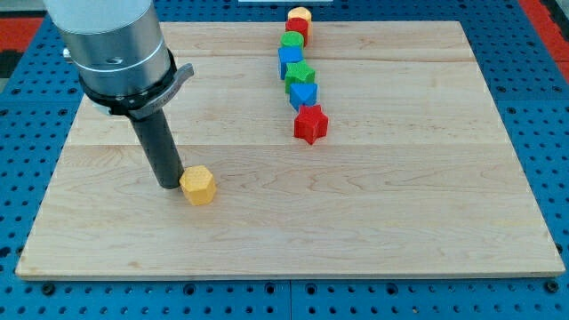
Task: Locate the yellow hexagon at the bottom left side of the red star
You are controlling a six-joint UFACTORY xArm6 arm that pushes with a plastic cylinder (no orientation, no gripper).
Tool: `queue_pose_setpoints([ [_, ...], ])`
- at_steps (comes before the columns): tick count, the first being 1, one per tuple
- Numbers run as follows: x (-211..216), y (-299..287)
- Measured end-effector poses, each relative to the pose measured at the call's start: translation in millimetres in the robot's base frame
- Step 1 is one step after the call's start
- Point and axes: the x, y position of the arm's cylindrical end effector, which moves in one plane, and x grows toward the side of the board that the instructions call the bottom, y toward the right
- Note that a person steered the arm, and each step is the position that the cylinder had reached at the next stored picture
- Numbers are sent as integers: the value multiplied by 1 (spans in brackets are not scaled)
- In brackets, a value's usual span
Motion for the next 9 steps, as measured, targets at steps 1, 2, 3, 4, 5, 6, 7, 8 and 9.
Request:
queue_pose_setpoints([
  [1,3,7],
  [2,9,19],
  [3,23,32],
  [4,46,44],
  [5,50,68],
  [6,50,92],
  [7,53,108],
  [8,55,125],
  [9,55,137],
])
